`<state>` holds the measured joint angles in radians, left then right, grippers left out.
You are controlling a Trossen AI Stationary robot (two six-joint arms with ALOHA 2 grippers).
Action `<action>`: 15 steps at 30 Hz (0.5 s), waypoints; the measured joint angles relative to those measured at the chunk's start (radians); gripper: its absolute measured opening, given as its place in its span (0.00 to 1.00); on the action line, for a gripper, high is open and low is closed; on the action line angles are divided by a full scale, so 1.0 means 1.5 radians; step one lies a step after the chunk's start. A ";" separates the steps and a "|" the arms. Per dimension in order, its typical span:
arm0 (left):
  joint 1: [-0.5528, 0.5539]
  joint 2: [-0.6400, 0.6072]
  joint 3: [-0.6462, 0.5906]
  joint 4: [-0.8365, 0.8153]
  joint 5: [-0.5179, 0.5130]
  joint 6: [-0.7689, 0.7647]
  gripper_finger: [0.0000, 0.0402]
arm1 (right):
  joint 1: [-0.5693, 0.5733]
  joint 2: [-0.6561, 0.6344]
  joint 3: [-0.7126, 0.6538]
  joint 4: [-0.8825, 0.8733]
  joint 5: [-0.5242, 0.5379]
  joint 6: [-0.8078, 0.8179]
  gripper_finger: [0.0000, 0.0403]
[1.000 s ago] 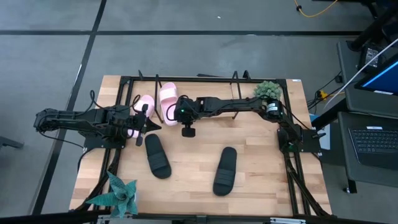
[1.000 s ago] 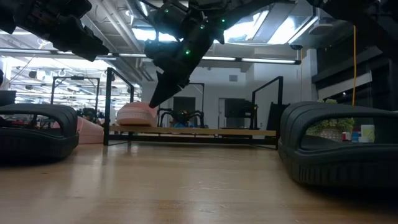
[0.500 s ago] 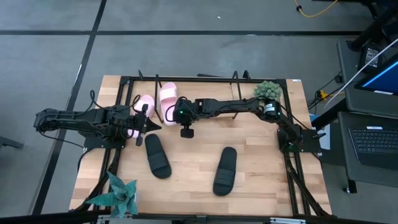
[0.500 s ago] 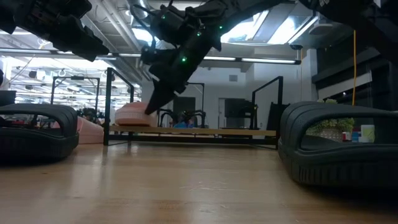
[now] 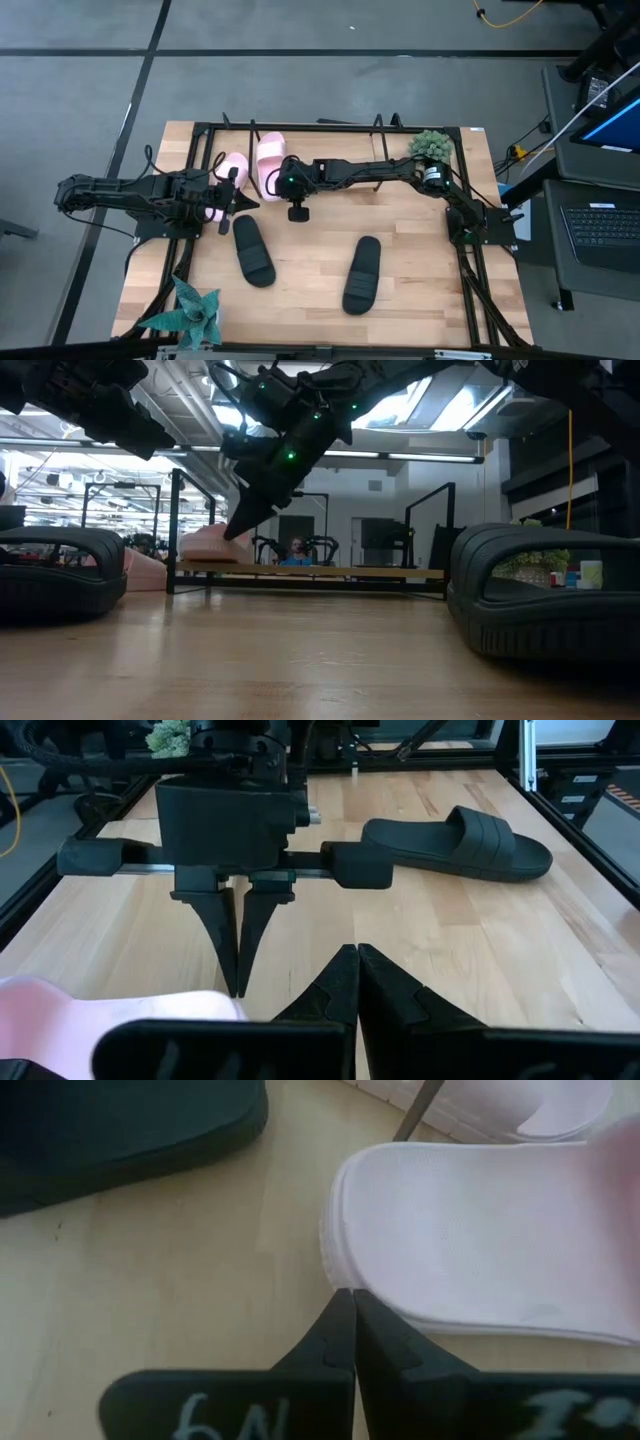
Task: Pick and place slides into the shelf
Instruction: Put the right pink slide on the shelf
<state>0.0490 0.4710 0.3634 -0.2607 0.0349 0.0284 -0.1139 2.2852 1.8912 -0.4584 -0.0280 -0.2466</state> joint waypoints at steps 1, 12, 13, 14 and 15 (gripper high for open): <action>0.000 0.000 0.000 0.000 0.000 0.000 0.00 | 0.000 0.000 0.000 0.002 0.000 -0.001 0.00; 0.000 0.000 0.000 0.000 0.000 0.000 0.00 | 0.000 -0.001 0.000 -0.001 -0.001 -0.001 0.00; 0.000 0.000 0.000 0.000 0.000 0.000 0.00 | 0.000 -0.001 0.000 -0.001 -0.001 -0.001 0.00; 0.000 0.000 0.000 0.000 0.000 0.000 0.00 | 0.000 -0.001 0.000 -0.001 -0.001 -0.001 0.00; 0.000 0.000 0.000 0.000 0.000 0.000 0.00 | 0.000 -0.001 0.000 -0.001 -0.001 -0.001 0.00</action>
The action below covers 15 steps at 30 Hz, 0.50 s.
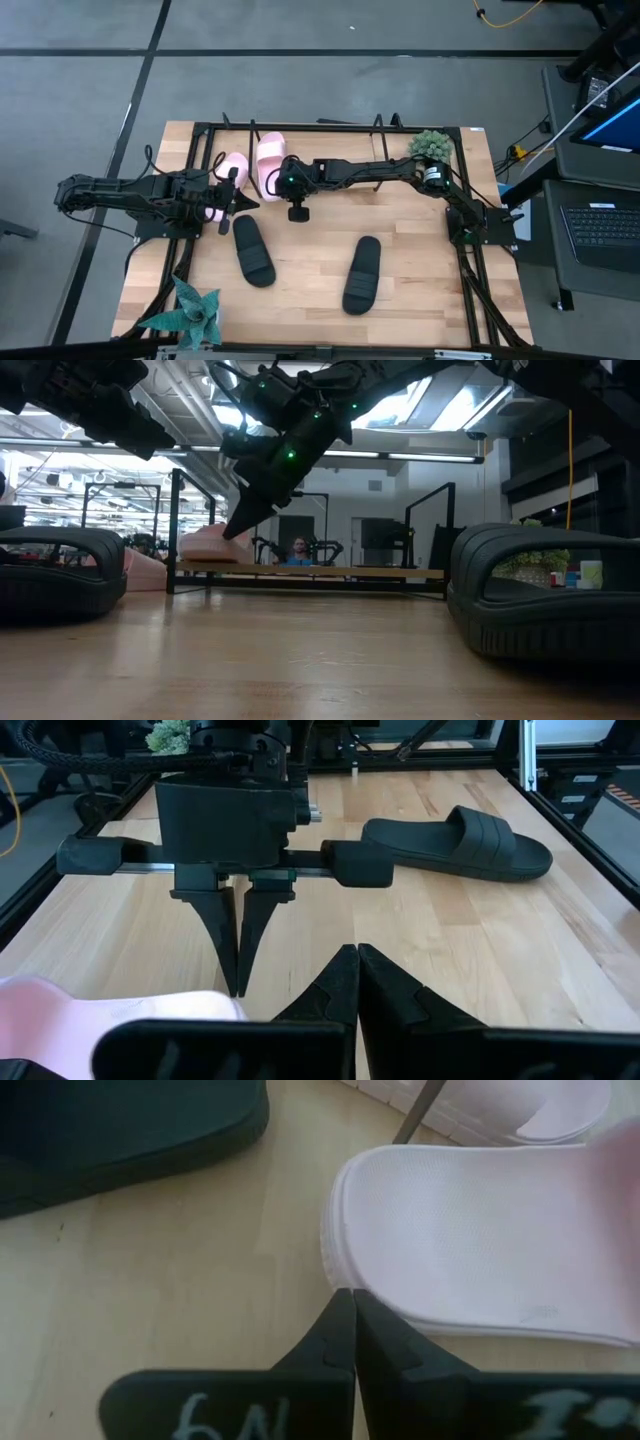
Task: Pick and place slides into the shelf
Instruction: Put the right pink slide on the shelf, then put the pink slide on the shelf
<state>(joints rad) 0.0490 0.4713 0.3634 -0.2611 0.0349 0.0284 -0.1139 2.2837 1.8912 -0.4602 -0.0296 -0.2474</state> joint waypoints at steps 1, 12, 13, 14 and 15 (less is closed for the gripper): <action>0.000 0.000 0.000 0.000 0.000 0.000 0.00 | 0.000 0.000 0.000 -0.001 0.000 0.000 0.00; 0.000 0.000 0.000 0.000 0.000 0.000 0.00 | -0.017 -0.005 0.000 -0.052 0.001 0.003 0.00; 0.000 0.000 0.000 0.000 0.000 0.000 0.00 | -0.018 -0.004 0.000 -0.047 0.001 0.003 0.00; 0.000 0.000 0.000 0.000 0.000 0.000 0.00 | -0.017 -0.003 0.000 -0.040 0.001 0.003 0.00; 0.000 0.000 0.000 0.000 0.000 0.000 0.00 | -0.016 -0.003 0.000 -0.033 0.001 0.003 0.00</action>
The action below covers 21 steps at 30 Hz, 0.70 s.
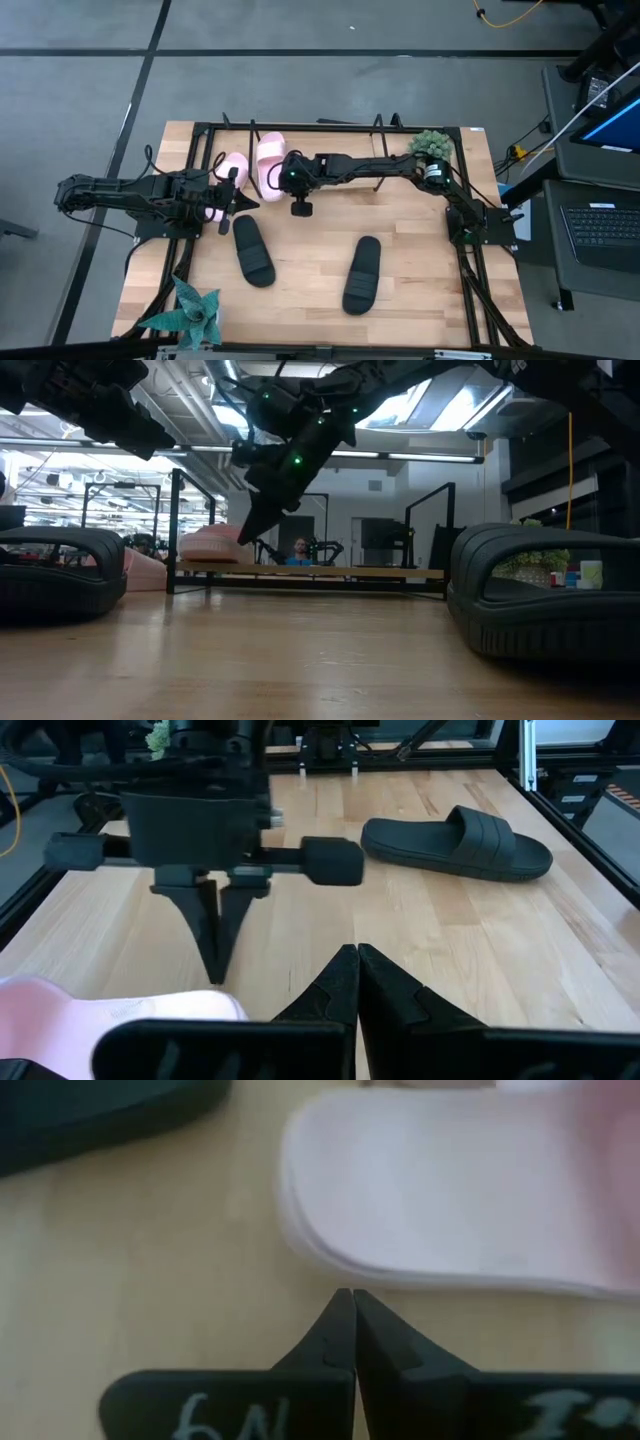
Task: Pick and place slides into the shelf
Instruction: Put the pink slide on the shelf
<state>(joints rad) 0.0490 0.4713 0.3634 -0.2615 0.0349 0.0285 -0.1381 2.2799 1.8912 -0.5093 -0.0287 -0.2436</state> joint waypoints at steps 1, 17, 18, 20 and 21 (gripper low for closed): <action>0.000 0.000 0.000 0.000 0.000 0.000 0.00 | 0.000 0.001 0.000 0.009 -0.002 0.000 0.00; 0.000 0.000 0.000 0.000 0.000 -0.015 0.00 | 0.001 0.002 0.000 0.057 -0.052 -0.017 0.00; 0.000 0.000 0.000 0.000 0.000 -0.015 0.00 | 0.001 0.001 0.000 0.056 -0.052 -0.019 0.00; 0.000 0.000 0.000 0.000 0.000 -0.015 0.00 | 0.001 -0.003 0.003 0.049 -0.052 -0.024 0.00; 0.000 0.000 0.000 0.000 0.000 -0.015 0.00 | 0.001 -0.008 0.008 0.035 -0.052 -0.031 0.00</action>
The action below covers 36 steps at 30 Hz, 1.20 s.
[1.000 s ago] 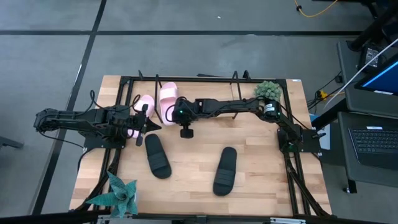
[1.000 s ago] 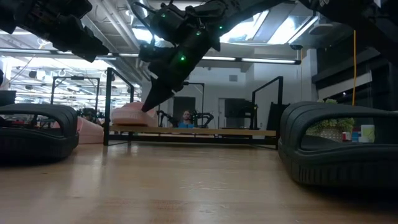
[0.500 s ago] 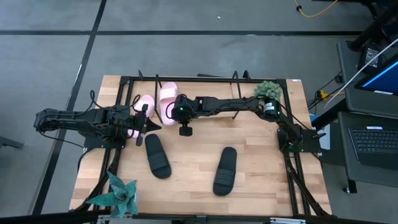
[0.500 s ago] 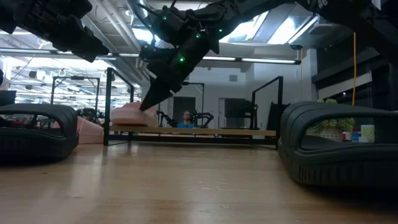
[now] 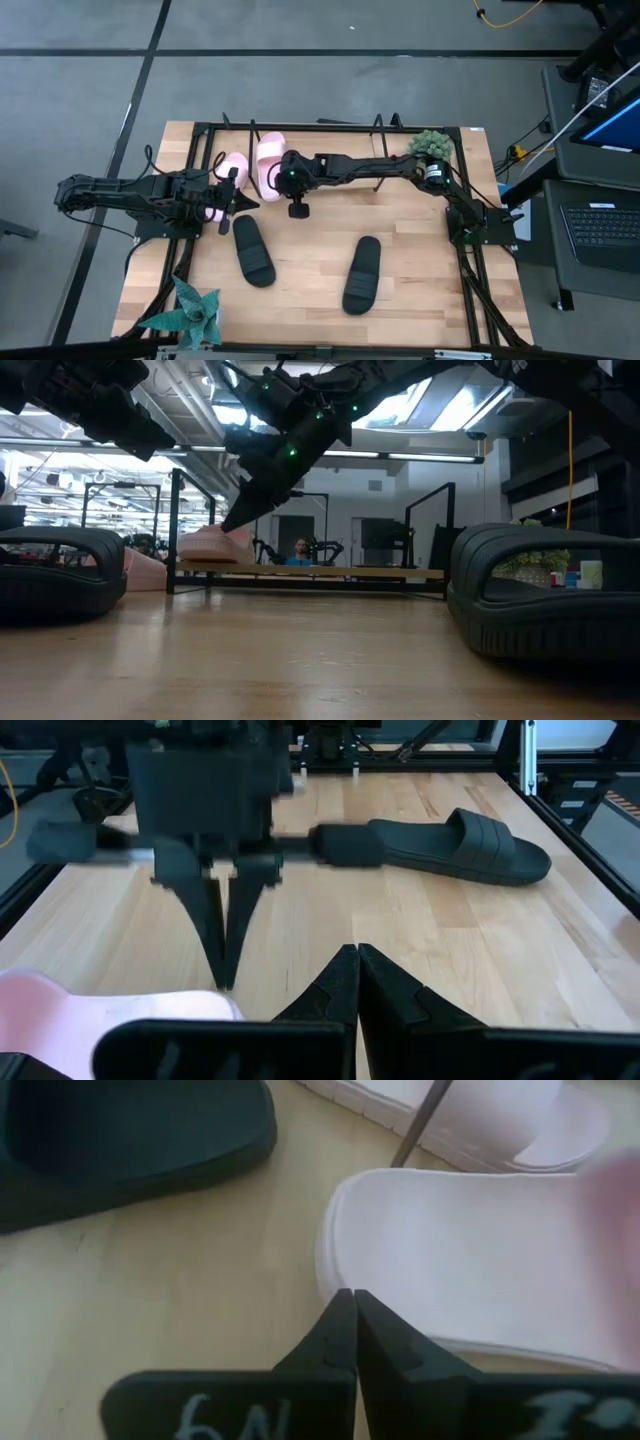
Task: Pick and place slides into the shelf
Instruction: Put the pink slide on the shelf
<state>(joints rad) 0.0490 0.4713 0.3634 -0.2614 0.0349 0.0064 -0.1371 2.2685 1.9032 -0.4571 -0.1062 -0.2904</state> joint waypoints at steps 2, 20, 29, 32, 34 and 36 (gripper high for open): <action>0.000 0.000 0.000 0.000 0.000 0.000 0.00 | 0.000 -0.010 0.021 -0.024 0.000 -0.015 0.00; 0.000 -0.045 0.000 0.018 0.000 0.043 0.00 | -0.075 -0.234 0.057 -0.170 0.075 -0.073 0.00; 0.000 -0.059 0.000 0.020 -0.001 0.073 0.00 | -0.094 -0.302 -0.033 -0.181 0.001 -0.005 0.00; 0.000 -0.059 0.000 0.019 -0.001 0.074 0.00 | -0.093 -0.320 -0.138 -0.088 -0.002 0.012 0.00; 0.000 -0.059 0.000 0.018 -0.001 0.074 0.00 | -0.088 -0.340 -0.210 -0.011 -0.002 0.013 0.00; 0.000 -0.059 0.000 0.018 -0.001 0.073 0.00 | -0.087 -0.370 -0.271 0.049 -0.009 0.014 0.00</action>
<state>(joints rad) 0.0490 0.3832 0.3630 -0.2352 0.0341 0.1162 -0.2675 1.7142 1.4971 -0.3843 -0.1202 -0.2691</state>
